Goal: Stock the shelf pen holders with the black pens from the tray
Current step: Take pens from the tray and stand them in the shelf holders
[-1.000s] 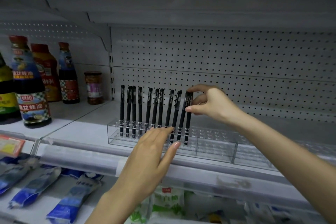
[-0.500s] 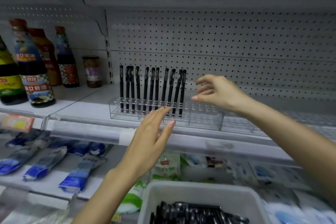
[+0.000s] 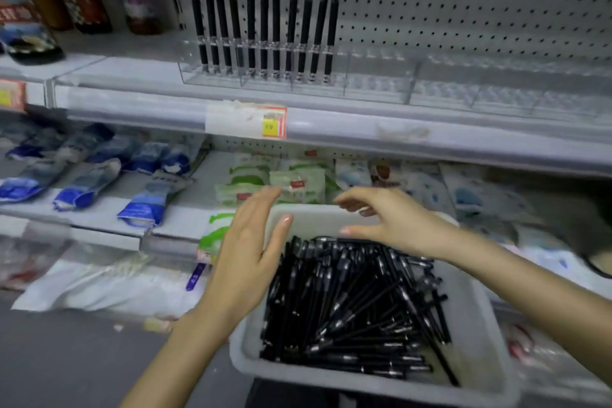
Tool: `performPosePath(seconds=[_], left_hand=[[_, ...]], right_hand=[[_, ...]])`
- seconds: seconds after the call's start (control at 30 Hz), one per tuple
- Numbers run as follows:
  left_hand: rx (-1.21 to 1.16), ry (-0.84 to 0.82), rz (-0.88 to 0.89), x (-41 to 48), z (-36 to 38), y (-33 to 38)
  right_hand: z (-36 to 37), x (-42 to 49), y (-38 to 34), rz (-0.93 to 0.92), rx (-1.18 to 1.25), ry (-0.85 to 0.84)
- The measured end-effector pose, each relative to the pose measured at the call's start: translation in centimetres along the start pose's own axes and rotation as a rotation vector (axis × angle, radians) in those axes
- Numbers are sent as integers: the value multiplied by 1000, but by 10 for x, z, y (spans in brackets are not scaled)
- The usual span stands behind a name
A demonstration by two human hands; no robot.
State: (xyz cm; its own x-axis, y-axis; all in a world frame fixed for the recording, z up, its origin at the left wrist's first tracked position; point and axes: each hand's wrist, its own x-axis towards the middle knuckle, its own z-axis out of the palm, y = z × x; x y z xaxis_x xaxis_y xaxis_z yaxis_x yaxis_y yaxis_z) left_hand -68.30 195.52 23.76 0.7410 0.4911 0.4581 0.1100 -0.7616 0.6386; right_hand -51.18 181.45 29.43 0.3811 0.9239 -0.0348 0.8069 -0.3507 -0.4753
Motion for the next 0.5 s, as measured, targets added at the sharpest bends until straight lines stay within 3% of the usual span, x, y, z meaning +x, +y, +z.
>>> performPosePath(seconds=[0.2, 0.5], left_hand=[[15, -107, -248, -37, 32, -43], [4, -235, -313, -48, 48, -55]], right_hand=[[65, 9, 45, 150, 38, -160], [111, 12, 51, 47, -124, -196]])
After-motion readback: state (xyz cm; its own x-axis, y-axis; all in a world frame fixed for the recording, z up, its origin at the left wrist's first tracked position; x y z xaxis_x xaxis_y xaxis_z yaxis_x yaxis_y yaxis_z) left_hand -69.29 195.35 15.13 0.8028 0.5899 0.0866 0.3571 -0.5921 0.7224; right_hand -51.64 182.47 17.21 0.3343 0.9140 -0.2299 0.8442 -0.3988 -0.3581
